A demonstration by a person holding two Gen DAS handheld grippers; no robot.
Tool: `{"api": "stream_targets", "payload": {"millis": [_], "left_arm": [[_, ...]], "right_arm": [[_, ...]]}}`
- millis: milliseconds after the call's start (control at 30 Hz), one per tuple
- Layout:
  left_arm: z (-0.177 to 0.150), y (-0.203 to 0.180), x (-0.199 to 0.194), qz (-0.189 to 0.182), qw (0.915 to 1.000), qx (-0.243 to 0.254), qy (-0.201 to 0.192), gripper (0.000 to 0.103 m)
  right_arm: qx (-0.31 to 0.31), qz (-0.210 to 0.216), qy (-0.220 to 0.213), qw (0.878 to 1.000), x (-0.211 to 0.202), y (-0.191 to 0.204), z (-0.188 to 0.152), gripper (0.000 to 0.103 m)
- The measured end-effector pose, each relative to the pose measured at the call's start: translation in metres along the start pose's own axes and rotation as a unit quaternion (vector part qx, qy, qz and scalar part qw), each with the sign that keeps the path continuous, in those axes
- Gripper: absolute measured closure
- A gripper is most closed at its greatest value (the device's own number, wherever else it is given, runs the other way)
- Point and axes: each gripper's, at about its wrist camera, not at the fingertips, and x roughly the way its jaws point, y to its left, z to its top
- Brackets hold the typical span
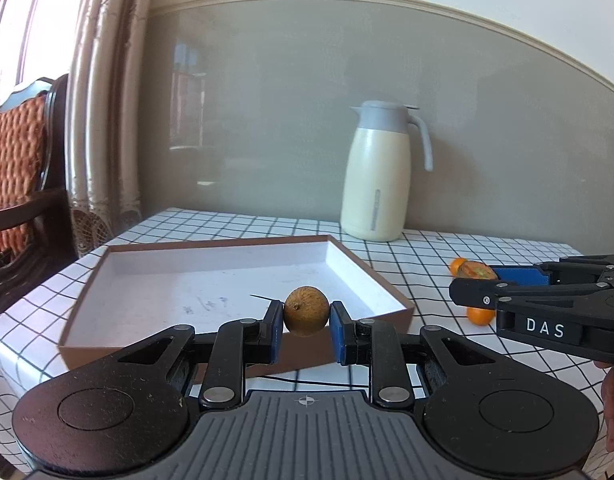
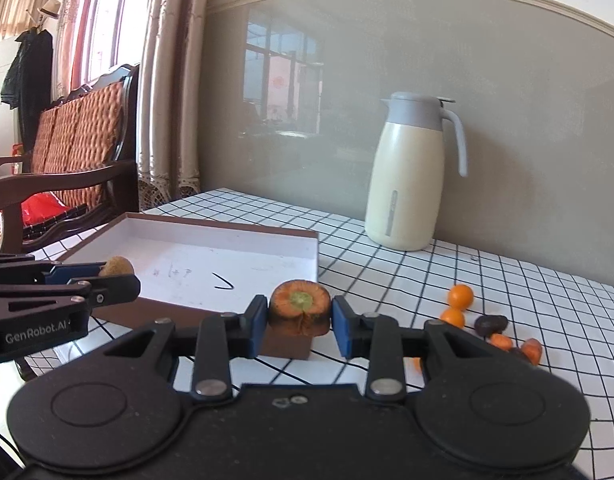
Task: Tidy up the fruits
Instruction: 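Carry the longan and orange slice with both tools over the white tray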
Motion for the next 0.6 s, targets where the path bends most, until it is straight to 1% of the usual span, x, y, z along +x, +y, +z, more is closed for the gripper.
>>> {"api": "stream_targets", "payload": {"millis": [233,433,600], "left_arm": [[0.001,0.035,-0.006,0.033,0.9993,-0.018,-0.007,0.078],[0.001,0.064,-0.009,0.066,0.9976,-0.013,-0.012,0.078],[0.001,0.087,-0.005,0.089,0.9958,-0.019,-0.008,0.078]], "right_arm": [[-0.01,0.021,-0.007,1.0,0.009,0.021,0.008,0.077],[-0.012,0.035,-0.011,0.999,0.019,0.034,0.016,0.077],[-0.016,0.041,-0.014,0.999,0.029,0.04,0.022,0.077]]}}
